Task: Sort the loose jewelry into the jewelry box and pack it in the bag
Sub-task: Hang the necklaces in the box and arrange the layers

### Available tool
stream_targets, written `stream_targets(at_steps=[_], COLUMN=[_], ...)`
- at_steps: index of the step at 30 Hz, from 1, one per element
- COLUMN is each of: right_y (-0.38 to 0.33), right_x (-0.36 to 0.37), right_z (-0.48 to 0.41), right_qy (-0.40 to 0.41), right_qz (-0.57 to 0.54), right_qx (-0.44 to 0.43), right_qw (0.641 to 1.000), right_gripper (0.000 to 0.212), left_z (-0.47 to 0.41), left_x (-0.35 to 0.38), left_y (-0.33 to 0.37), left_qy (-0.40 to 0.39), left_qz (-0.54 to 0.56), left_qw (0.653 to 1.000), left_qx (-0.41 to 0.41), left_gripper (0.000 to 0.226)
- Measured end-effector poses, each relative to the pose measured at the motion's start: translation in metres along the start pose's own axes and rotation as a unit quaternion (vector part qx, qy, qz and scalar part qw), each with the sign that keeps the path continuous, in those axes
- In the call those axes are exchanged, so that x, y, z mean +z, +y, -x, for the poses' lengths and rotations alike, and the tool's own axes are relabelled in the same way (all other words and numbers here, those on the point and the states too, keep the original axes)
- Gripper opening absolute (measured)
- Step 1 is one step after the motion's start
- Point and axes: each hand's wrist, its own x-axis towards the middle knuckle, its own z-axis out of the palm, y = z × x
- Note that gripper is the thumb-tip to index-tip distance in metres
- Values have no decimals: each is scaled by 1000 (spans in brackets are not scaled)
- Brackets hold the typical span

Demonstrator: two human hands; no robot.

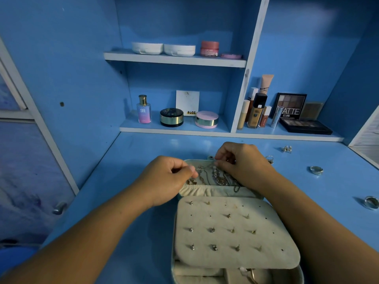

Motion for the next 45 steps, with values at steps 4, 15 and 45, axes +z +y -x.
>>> stream_targets(at_steps=[4, 15, 45], right_y=[-1, -1, -17], right_x=[1, 0, 1], right_z=[-3, -1, 6], right_qy=[2, -30, -65], right_qz=[42, 19, -235], right_qx=[-38, -63, 102], right_qw=[998, 997, 964], right_gripper=[8, 9, 11], left_z=[0, 1, 0], left_x=[1, -4, -10], left_y=[0, 4, -12], left_qy=[7, -9, 41], left_qz=[-4, 5, -199], left_qw=[1000, 1000, 974], left_qx=[-1, 1, 99], left_gripper=[28, 27, 9])
